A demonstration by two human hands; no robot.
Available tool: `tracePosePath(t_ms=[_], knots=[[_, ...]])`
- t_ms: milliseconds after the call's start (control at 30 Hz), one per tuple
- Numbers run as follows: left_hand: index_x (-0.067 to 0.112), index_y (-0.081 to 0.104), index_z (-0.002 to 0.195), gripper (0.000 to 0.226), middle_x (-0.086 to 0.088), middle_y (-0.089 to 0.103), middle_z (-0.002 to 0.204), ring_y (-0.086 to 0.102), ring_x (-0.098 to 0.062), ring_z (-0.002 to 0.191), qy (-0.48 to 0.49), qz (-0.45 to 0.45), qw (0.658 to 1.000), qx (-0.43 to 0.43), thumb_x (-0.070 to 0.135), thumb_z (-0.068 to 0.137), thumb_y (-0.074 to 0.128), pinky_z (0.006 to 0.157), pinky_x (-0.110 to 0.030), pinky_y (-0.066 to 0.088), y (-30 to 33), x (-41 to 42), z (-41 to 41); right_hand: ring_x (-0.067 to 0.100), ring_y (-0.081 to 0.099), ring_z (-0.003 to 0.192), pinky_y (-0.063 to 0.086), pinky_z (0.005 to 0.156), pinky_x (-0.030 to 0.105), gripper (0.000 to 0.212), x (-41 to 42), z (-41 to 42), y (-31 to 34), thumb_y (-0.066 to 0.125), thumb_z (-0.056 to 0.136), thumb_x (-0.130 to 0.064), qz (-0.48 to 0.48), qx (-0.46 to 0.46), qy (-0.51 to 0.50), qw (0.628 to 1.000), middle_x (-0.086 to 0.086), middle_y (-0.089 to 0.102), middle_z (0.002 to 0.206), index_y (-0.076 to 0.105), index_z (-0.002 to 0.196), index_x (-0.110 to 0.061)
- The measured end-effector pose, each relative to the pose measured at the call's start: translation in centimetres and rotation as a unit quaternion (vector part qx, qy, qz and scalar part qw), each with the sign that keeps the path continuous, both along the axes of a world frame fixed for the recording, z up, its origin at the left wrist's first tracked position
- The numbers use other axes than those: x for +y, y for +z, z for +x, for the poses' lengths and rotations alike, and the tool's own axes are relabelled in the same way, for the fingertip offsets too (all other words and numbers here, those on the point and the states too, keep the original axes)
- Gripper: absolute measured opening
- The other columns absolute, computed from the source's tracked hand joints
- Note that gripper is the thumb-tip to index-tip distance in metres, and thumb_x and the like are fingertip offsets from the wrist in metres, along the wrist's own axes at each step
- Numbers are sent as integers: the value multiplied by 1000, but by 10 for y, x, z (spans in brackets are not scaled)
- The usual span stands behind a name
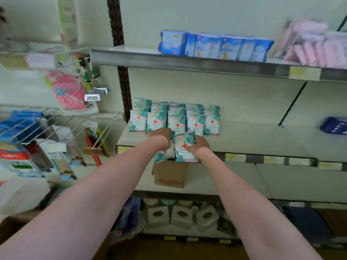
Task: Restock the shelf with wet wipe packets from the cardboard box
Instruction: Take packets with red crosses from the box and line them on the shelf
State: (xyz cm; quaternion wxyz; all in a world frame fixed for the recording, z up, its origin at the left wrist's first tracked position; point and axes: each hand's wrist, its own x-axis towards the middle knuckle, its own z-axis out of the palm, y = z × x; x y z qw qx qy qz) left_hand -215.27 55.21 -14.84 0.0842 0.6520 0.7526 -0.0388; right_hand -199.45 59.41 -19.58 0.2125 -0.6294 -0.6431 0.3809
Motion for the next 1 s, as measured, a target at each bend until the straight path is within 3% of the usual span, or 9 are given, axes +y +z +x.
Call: tracePosePath(t_ms=[100, 233, 367, 467, 567, 700, 800, 900, 1000], knots=[[16, 45, 127, 40, -3, 58, 98, 59, -24, 84, -21, 41, 999, 7, 6, 89, 50, 67, -33, 46, 8, 25, 20, 26, 52, 129, 42, 99, 29, 64, 23, 23, -2, 69, 91, -24, 14, 22, -21, 999, 3, 49, 147, 42, 148, -14], [18, 41, 136, 49, -5, 61, 114, 60, -27, 94, -25, 46, 999, -15, 12, 88, 52, 70, -34, 46, 17, 49, 39, 29, 52, 127, 43, 100, 33, 56, 46, 50, -6, 64, 92, -16, 37, 82, -79, 993, 5, 53, 142, 45, 144, -13], [21, 38, 144, 63, -5, 56, 134, 60, -29, 112, -29, 39, 997, -63, 16, 85, 61, 84, -39, 51, 14, 70, 51, 30, 59, 110, 47, 88, 32, 37, 68, 67, -15, 63, 88, -12, 54, 99, -116, 987, 10, 60, 128, 57, 124, -11], [19, 41, 143, 68, -6, 54, 137, 57, -28, 117, -48, 34, 994, -93, 19, 81, 70, 93, -41, 51, 9, 87, 55, 26, 60, 93, 41, 75, 27, 20, 81, 73, -22, 61, 86, -7, 52, 109, -130, 984, 7, 65, 108, 59, 106, -10], [18, 45, 141, 68, -5, 55, 135, 57, -26, 117, -64, 47, 992, -102, 19, 80, 74, 92, -38, 51, 3, 110, 59, 27, 60, 92, 40, 71, 25, 18, 90, 73, -28, 61, 87, -5, 66, 91, -133, 985, 4, 62, 98, 57, 104, -10], [19, 49, 134, 63, -5, 58, 127, 59, -26, 108, -81, 26, 992, -92, 21, 77, 77, 76, -32, 48, -2, 145, 66, 20, 56, 84, 35, 52, 17, 25, 102, 75, -31, 59, 89, -5, 66, 84, -168, 980, -1, 58, 97, 49, 111, -14], [16, 49, 133, 59, -6, 57, 129, 57, -26, 111, -111, 9, 992, -66, 23, 81, 76, 76, -32, 46, -6, 172, 72, 23, 59, 89, 41, 67, 23, 35, 118, 83, -31, 63, 87, -7, 65, 56, -179, 980, 2, 61, 103, 49, 119, -11], [12, 38, 146, 69, -9, 46, 145, 50, -27, 126, -141, -8, 988, -55, 23, 87, 71, 94, -35, 46, -11, 194, 77, 27, 62, 104, 47, 78, 27, 43, 140, 91, -33, 71, 83, -12, 64, 28, -183, 981, 7, 63, 115, 52, 121, -10], [10, 25, 153, 78, -11, 37, 152, 45, -27, 133, -157, -28, 986, -57, 18, 89, 69, 102, -32, 42, -6, 209, 82, 29, 63, 102, 50, 79, 29, 41, 158, 94, -37, 74, 81, -14, 68, 5, -172, 983, 13, 62, 116, 53, 117, -10]])
